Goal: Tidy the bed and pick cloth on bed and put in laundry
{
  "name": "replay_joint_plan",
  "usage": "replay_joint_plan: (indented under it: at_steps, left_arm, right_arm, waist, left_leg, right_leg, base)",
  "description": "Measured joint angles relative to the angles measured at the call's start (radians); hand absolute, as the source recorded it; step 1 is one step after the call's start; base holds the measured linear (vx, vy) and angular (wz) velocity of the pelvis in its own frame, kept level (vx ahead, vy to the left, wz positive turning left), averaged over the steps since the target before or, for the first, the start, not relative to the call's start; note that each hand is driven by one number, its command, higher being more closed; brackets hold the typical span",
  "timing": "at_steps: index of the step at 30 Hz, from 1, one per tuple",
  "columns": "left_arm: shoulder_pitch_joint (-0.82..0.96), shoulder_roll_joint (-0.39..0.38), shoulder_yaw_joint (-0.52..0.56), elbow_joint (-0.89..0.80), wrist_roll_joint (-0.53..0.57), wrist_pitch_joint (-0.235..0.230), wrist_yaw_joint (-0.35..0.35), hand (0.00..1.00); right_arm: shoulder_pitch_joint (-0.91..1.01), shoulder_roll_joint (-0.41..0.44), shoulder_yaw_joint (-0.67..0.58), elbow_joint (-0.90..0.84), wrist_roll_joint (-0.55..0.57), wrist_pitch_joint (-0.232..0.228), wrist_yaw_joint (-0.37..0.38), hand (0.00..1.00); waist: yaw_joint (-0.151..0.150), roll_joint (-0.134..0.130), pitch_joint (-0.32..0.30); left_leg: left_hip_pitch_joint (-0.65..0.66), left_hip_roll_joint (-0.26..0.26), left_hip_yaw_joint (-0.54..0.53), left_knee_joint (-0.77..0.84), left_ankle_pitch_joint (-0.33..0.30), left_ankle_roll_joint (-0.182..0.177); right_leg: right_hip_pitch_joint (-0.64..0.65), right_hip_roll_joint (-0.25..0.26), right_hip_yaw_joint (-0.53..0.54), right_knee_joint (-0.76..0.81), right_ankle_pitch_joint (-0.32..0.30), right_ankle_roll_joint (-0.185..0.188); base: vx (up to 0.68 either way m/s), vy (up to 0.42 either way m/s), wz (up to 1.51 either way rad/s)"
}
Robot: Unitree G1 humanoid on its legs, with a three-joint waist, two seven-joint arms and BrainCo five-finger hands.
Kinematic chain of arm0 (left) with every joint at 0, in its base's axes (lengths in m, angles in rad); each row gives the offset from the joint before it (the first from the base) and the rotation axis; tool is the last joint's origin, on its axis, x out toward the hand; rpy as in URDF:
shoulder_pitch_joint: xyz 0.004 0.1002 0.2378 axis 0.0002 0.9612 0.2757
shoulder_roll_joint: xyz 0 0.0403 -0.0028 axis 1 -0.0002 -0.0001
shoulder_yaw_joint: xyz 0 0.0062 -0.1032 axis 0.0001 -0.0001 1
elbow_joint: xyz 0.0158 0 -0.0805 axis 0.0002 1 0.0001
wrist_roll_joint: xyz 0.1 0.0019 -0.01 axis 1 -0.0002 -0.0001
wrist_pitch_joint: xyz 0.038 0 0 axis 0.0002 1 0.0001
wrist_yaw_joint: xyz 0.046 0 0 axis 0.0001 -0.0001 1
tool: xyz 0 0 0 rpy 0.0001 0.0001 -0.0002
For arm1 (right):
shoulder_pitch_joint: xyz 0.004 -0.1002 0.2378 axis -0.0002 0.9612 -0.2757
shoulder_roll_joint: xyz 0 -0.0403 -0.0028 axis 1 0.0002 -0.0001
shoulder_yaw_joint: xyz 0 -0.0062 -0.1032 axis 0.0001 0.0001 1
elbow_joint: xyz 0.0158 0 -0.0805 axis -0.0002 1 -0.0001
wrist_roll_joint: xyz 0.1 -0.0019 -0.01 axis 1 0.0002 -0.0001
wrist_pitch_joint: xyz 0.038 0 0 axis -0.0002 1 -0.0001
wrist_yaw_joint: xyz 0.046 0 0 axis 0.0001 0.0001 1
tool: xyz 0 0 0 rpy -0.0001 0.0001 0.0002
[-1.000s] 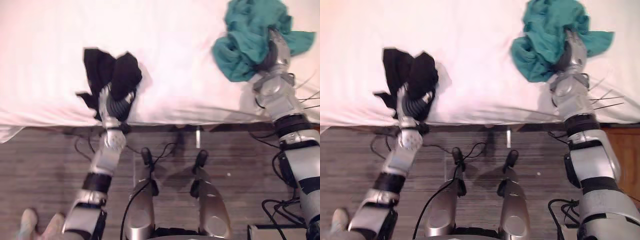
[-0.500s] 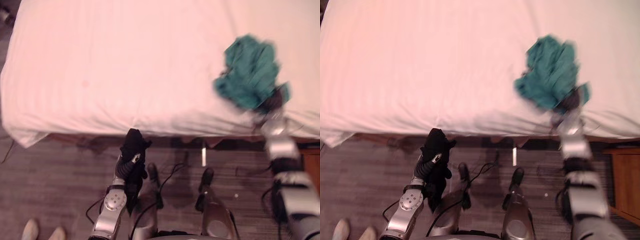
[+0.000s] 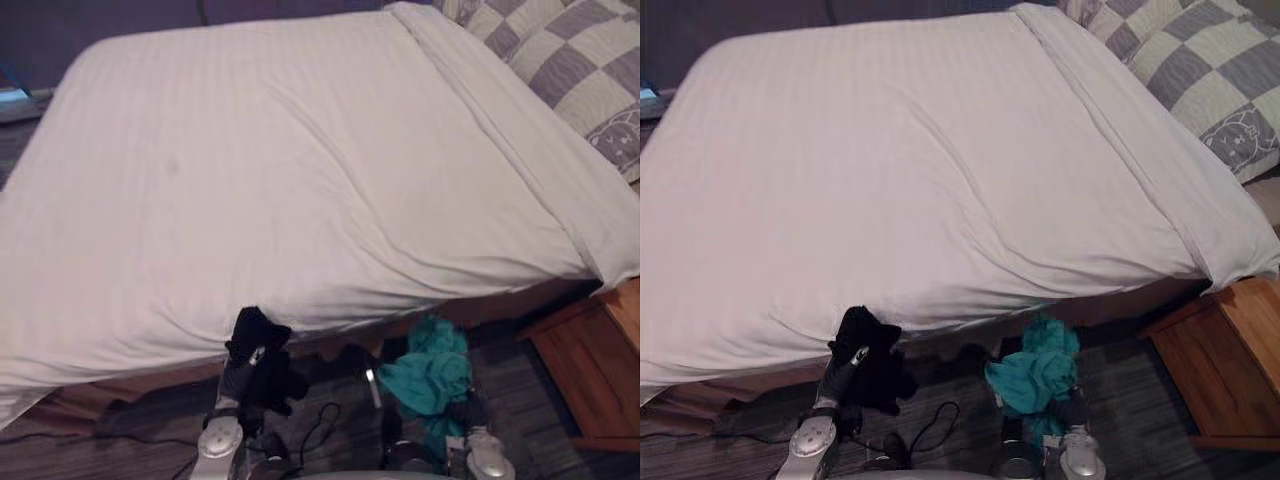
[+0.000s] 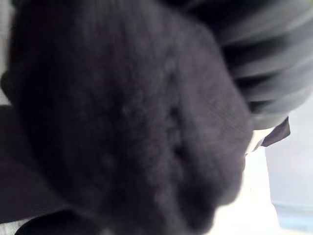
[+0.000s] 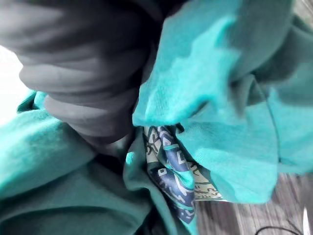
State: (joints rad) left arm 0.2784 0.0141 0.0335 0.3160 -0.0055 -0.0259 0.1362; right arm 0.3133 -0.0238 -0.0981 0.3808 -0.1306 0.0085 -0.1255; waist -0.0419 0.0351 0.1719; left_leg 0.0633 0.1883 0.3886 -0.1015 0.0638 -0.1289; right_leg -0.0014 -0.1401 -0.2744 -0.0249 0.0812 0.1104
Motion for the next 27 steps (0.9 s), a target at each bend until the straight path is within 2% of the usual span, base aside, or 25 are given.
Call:
replay_joint_plan:
  at_steps: [1, 2, 3, 4, 5, 6, 7, 8, 9, 11, 12, 13, 14, 15, 16, 17, 18, 20, 21, 22, 23, 24, 25, 26, 27]
  left_arm:
    - [0.001, -0.013, 0.003, 0.023, -0.005, 0.001, 0.011, 1.0]
    - [0.002, -0.023, 0.003, 0.039, -0.019, 0.003, 0.027, 1.0]
    - [-0.004, -0.022, 0.006, 0.046, -0.026, 0.006, 0.03, 1.0]
    - [-0.023, -0.025, 0.03, 0.07, -0.038, 0.007, 0.048, 1.0]
    - [-0.031, -0.033, 0.043, 0.081, -0.046, 0.007, 0.059, 1.0]
    - [-0.035, -0.046, 0.057, 0.095, -0.06, 0.012, 0.072, 1.0]
    - [-0.029, -0.045, 0.059, 0.1, -0.068, 0.019, 0.085, 1.0]
    - [-0.022, -0.046, 0.06, 0.099, -0.073, 0.019, 0.088, 1.0]
    - [-0.011, -0.046, 0.071, 0.099, -0.077, 0.019, 0.088, 1.0]
    - [-0.008, -0.049, 0.102, 0.086, -0.081, 0.02, 0.089, 1.0]
    - [0.004, -0.051, 0.124, 0.083, -0.08, 0.02, 0.087, 1.0]
    - [0.011, -0.048, 0.132, 0.075, -0.081, 0.022, 0.087, 1.0]
    - [0.015, -0.043, 0.133, 0.06, -0.08, 0.023, 0.087, 1.0]
    - [0.015, -0.04, 0.133, 0.043, -0.08, 0.025, 0.088, 1.0]
    - [0.008, -0.011, 0.131, 0.023, -0.08, 0.024, 0.096, 1.0]
    - [-0.006, 0.017, 0.127, 0.023, -0.081, 0.026, 0.108, 1.0]
    - [-0.011, 0.023, 0.126, 0.026, -0.081, 0.027, 0.111, 1.0]
    - [-0.023, 0.019, 0.084, 0.052, -0.084, 0.028, 0.117, 1.0]
    - [-0.022, 0.015, 0.07, 0.053, -0.084, 0.028, 0.119, 1.0]
    - [-0.021, 0.009, 0.05, 0.055, -0.084, 0.028, 0.121, 1.0]
    - [-0.019, 0.009, 0.036, 0.066, -0.084, 0.028, 0.126, 1.0]
    - [-0.018, 0.009, 0.033, 0.078, -0.087, 0.028, 0.125, 1.0]
    - [-0.011, 0.015, 0.03, 0.092, -0.094, 0.028, 0.128, 1.0]
    - [-0.006, 0.019, 0.019, 0.122, -0.103, 0.029, 0.129, 1.0]
    - [0.005, 0.006, 0.012, 0.129, -0.106, 0.03, 0.127, 1.0]
  right_arm:
    - [-0.006, 0.001, -0.001, 0.034, 0.0, 0.001, -0.005, 1.0]
    - [-0.011, 0.003, -0.006, 0.044, 0.002, 0.002, -0.017, 1.0]
    - [-0.014, 0.01, -0.011, 0.045, 0.002, 0.003, -0.027, 1.0]
    - [-0.036, 0.03, -0.029, 0.062, 0.002, 0.0, -0.054, 1.0]
    - [-0.055, 0.023, -0.035, 0.077, 0.003, 0.0, -0.063, 1.0]
    - [-0.079, 0.004, -0.049, 0.085, 0.004, 0.002, -0.076, 1.0]
    - [-0.096, -0.023, -0.053, 0.09, 0.004, 0.002, -0.094, 1.0]
    - [-0.102, -0.039, -0.053, 0.09, 0.004, 0.002, -0.096, 1.0]
    - [-0.117, -0.053, -0.053, 0.099, 0.004, 0.003, -0.099, 1.0]
    - [-0.159, -0.044, -0.053, 0.106, 0.003, 0.01, -0.097, 1.0]
    - [-0.175, -0.037, -0.052, 0.107, 0.003, 0.014, -0.094, 1.0]
    - [-0.177, -0.029, -0.051, 0.107, 0.002, 0.019, -0.092, 1.0]
    - [-0.177, -0.022, -0.049, 0.107, 0.002, 0.022, -0.091, 1.0]
    - [-0.171, -0.008, -0.048, 0.107, 0.002, 0.024, -0.09, 1.0]
    - [-0.169, 0.017, -0.036, 0.104, 0.002, 0.024, -0.089, 1.0]
    - [-0.169, 0.042, -0.011, 0.098, 0.004, 0.024, -0.089, 1.0]
    - [-0.163, 0.052, -0.001, 0.093, 0.004, 0.023, -0.089, 1.0]
    - [-0.126, 0.063, -0.002, 0.062, 0.032, 0.016, -0.095, 1.0]
    - [-0.122, 0.061, -0.004, 0.062, 0.043, 0.016, -0.096, 1.0]
    - [-0.118, 0.06, -0.005, 0.062, 0.047, 0.016, -0.101, 1.0]
    - [-0.114, 0.063, -0.004, 0.064, 0.057, 0.016, -0.114, 1.0]
    - [-0.112, 0.066, -0.004, 0.067, 0.066, 0.018, -0.118, 1.0]
    - [-0.11, 0.077, -0.005, 0.068, 0.079, 0.018, -0.12, 1.0]
    - [-0.113, 0.079, -0.008, 0.072, 0.082, 0.018, -0.124, 1.0]
    - [-0.116, 0.077, -0.009, 0.074, 0.084, 0.017, -0.127, 1.0]
  waist:
    - [0.004, 0.004, -0.007]
    - [0.005, 0.009, -0.018]
    - [0.008, 0.003, -0.019]
    - [0.005, -0.026, -0.023]
    - [0.002, -0.03, -0.018]
    - [0.005, 0.001, -0.024]
    - [0.001, 0.011, -0.029]
    - [0.003, 0.023, -0.036]
    - [0.009, 0.027, -0.04]
    - [0.04, 0.017, -0.041]
    - [0.053, 0.01, -0.037]
    - [0.057, 0.003, -0.032]
    - [0.054, -0.005, -0.024]
    - [0.043, -0.022, -0.013]
    - [0.031, -0.038, 0.001]
    - [0.018, -0.056, 0.013]
    - [0.009, -0.068, 0.014]
    - [-0.012, -0.083, 0.019]
    - [-0.019, -0.081, 0.022]
    - [-0.029, -0.075, 0.031]
    - [-0.03, -0.069, 0.042]
    - [-0.026, -0.069, 0.045]
    - [-0.019, -0.083, 0.047]
    - [-0.011, -0.078, 0.047]
    - [0.004, -0.074, 0.043]
  left_leg:
    - [-0.027, -0.002, -0.035, 0.001, 0.0, 0.001]
    - [-0.068, 0.002, 0.0, 0.002, -0.028, 0.053]
    - [-0.081, 0.001, 0.045, 0.005, -0.054, 0.099]
    - [-0.106, 0.015, 0.246, 0.06, -0.102, 0.179]
    - [-0.123, 0.049, 0.358, 0.113, -0.104, 0.189]
    - [-0.128, 0.112, 0.543, 0.19, -0.107, 0.197]
    - [-0.117, 0.154, 0.682, 0.23, -0.065, 0.205]
    - [-0.118, 0.16, 0.723, 0.236, -0.024, 0.195]
    - [-0.138, 0.137, 0.712, 0.23, 0.028, 0.189]
    - [-0.173, 0.084, 0.643, 0.219, 0.004, 0.207]
    - [-0.2, 0.056, 0.567, 0.225, -0.023, 0.226]
    - [-0.206, 0.026, 0.506, 0.233, -0.035, 0.239]
    - [-0.208, -0.001, 0.438, 0.247, -0.048, 0.247]
    - [-0.211, -0.014, 0.377, 0.258, -0.061, 0.251]
    - [-0.231, -0.032, 0.278, 0.259, -0.071, 0.253]
    - [-0.239, -0.066, 0.179, 0.24, -0.068, 0.255]
    - [-0.235, -0.09, 0.129, 0.227, -0.061, 0.26]
    - [-0.199, -0.18, 0.002, 0.174, -0.045, 0.254]
    - [-0.188, -0.197, -0.023, 0.164, -0.042, 0.25]
    - [-0.166, -0.211, -0.048, 0.151, -0.034, 0.239]
    - [-0.139, -0.223, -0.084, 0.137, -0.02, 0.227]
    - [-0.127, -0.235, -0.1, 0.131, -0.015, 0.225]
    - [-0.103, -0.262, -0.124, 0.111, -0.009, 0.218]
    - [-0.065, -0.274, -0.148, 0.091, -0.002, 0.212]
    - [-0.057, -0.267, -0.148, 0.073, 0.006, 0.201]
  right_leg:
    - [0.018, -0.012, -0.067, 0.001, -0.006, 0.003]
    - [0.031, -0.028, -0.164, 0.0, -0.006, 0.012]
    - [0.041, -0.043, -0.214, -0.003, -0.006, 0.012]
    - [0.066, -0.09, -0.327, -0.014, -0.012, 0.006]
    - [0.08, -0.104, -0.379, -0.007, -0.017, 0.007]
    - [0.107, -0.103, -0.476, 0.016, -0.025, 0.023]
    - [0.153, -0.112, -0.583, 0.037, -0.039, 0.041]
    - [0.18, -0.116, -0.645, 0.044, -0.042, 0.047]
    - [0.216, -0.132, -0.737, 0.057, -0.041, 0.055]
    - [0.232, -0.194, -0.806, 0.146, -0.049, 0.065]
    - [0.232, -0.279, -0.842, 0.31, -0.053, 0.069]
    - [0.236, -0.353, -0.839, 0.458, -0.038, 0.042]
    - [0.229, -0.414, -0.791, 0.591, -0.003, -0.035]
    - [0.208, -0.442, -0.698, 0.691, -0.018, -0.119]
    - [0.127, -0.395, -0.49, 0.805, -0.119, -0.133]
    - [0.022, -0.28, -0.247, 0.865, -0.211, -0.085]
    - [-0.015, -0.227, -0.16, 0.862, -0.251, -0.071]
    - [-0.09, -0.129, 0.004, 0.754, -0.361, -0.031]
    - [-0.111, -0.109, 0.043, 0.711, -0.381, -0.023]
    - [-0.137, -0.065, 0.129, 0.628, -0.395, 0.003]
    - [-0.144, -0.025, 0.225, 0.502, -0.381, 0.03]
    - [-0.142, -0.013, 0.266, 0.42, -0.351, 0.042]
    - [-0.139, -0.013, 0.301, 0.329, -0.225, 0.023]
    - [-0.121, -0.024, 0.299, 0.328, -0.169, 0.015]
    - [-0.116, -0.019, 0.296, 0.302, -0.166, 0.01]
  base:
    - [-0.04, 0.019, 1.84]
    - [-0.01, 0.024, 1.91]
    - [0.03, 0.048, 2.53]
    - [0.07, 0.094, 2.2]
    - [0.09, 0.164, 2.69]
    - [0.12, 0.217, 2.58]
    - [0.11, 0.194, 2.67]
    - [0.18, 0.259, 2.8]
    - [0.16, 0.221, 2.06]
    - [0.16, 0.229, 1.62]
    - [0.17, 0.256, 1.63]
    - [0.2, 0.266, 1.87]
    - [0.22, 0.251, 1.7]
    - [0.23, 0.16, 2.1]
    - [0.22, 0.033, 2.6]
    - [0.21, -0.02, 2.61]
    - [0.25, -0.081, 2.6]
    - [0.31, -0.111, 2.6]
    - [0.26, -0.112, 2.43]
    - [0.27, -0.161, 2.08]
    - [0.16, -0.112, 1.95]
    - [0.18, -0.16, 1.56]
    - [0.19, -0.194, 1.14]
    - [0.24, -0.214, 0.71]
    - [0.17, -0.141, 0.3]
